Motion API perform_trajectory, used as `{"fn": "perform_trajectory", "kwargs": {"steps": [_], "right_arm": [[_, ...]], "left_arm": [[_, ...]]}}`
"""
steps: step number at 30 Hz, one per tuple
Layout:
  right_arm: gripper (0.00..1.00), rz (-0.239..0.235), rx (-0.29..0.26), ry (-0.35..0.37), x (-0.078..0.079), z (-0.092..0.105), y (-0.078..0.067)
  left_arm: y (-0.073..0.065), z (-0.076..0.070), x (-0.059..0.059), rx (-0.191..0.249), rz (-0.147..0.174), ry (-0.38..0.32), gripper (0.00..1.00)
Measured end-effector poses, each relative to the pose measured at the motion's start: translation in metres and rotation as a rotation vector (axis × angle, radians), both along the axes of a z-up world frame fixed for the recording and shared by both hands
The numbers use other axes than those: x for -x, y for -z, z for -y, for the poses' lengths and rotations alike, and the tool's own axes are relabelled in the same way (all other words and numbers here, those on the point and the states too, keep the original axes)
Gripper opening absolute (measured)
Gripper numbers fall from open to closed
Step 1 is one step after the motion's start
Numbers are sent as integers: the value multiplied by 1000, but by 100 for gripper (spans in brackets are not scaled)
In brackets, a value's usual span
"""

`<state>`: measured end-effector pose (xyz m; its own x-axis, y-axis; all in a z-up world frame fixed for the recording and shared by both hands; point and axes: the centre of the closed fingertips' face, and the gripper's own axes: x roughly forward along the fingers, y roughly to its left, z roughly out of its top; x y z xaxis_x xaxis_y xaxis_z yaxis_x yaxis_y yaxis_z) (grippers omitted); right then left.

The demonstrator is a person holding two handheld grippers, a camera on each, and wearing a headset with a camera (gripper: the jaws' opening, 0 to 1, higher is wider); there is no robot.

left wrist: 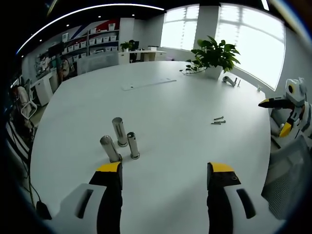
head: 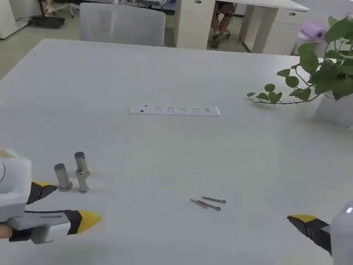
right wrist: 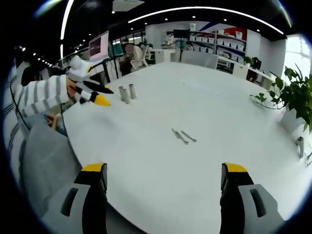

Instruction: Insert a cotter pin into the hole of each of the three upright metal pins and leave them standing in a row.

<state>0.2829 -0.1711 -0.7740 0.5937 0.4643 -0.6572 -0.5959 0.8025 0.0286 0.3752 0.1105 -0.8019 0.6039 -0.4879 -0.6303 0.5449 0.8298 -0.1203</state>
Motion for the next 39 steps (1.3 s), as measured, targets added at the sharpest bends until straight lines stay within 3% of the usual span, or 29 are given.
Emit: {"fn": "perform_trajectory", "kwargs": {"steps": [9, 11, 16, 26, 39], "right_arm": [[98, -7, -1, 9, 0, 2, 0], [98, -14, -7, 10, 2, 2, 1], [98, -20, -5, -1, 5, 1, 3], [98, -20, -19, 2, 5, -2, 3], [97, -39, -31, -2, 8, -2, 8]], "left_arm": [[11, -1, -17, -5, -1, -51, 52], [11, -2, -22, -16, 23, -56, 45], [14, -3, -29, -27, 25, -77, 36], [27, -7, -40, -59, 12, -159, 30], [36, -12, -54, -60, -12, -289, 19]]}}
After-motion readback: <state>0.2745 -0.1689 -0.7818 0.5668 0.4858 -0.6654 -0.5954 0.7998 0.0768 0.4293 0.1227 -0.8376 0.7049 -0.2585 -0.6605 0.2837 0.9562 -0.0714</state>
